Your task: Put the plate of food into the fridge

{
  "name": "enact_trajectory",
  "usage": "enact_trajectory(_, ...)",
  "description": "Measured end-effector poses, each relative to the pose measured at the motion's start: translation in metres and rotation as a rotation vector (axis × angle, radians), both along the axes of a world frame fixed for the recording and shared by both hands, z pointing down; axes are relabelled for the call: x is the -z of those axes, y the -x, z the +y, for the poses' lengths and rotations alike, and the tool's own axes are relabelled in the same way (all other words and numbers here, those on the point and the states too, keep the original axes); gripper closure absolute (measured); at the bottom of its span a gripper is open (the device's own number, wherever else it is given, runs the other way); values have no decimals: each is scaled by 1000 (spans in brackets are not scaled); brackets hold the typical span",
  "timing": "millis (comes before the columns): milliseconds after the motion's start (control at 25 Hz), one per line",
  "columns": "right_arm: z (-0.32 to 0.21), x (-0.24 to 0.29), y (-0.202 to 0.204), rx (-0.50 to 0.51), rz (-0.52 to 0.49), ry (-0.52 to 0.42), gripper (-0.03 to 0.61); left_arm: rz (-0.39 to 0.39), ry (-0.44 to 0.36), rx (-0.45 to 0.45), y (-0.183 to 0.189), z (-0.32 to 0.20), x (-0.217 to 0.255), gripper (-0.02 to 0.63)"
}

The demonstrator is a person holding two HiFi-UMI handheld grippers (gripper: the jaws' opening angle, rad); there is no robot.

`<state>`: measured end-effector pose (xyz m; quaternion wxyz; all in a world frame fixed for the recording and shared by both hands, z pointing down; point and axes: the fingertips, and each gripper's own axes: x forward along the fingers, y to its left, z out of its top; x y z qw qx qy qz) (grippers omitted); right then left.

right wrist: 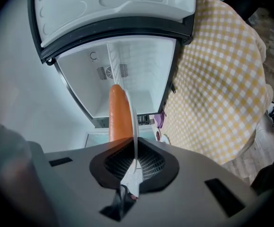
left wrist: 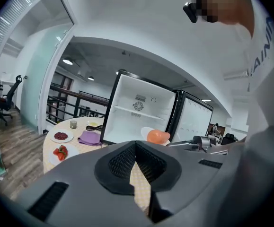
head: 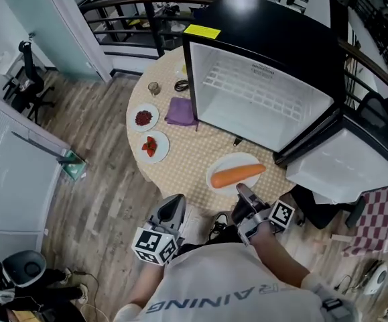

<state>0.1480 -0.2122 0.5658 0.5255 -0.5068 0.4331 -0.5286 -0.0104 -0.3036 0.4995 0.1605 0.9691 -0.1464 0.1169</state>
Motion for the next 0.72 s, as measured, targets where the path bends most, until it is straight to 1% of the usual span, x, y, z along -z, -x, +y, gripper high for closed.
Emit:
enact_trajectory(200, -9, -10, -36, -5, 38, 31, 545, -9, -16, -21, -32, -17, 5, 604)
enact_trajectory(320, -13, -9, -47, -32, 36, 28, 544, -25, -22, -48, -44, -23, 4, 604)
enact_trajectory(400, -12, -10, -52, -68, 23, 27, 545, -28, -24, -72, -51, -29, 4, 604)
enact_trajectory(520, -13, -15, -61, -124, 23, 49, 544, -12, -18, -107, -66, -42, 5, 604)
enact_trajectory(640, -14, -16, -68, -191, 24, 73, 543, 1, -15, -179, -79, -51, 5, 604)
enact_trajectory(720, -14, -16, -73, -253, 21, 84, 545, 8, -16, -235, -87, -58, 6, 604)
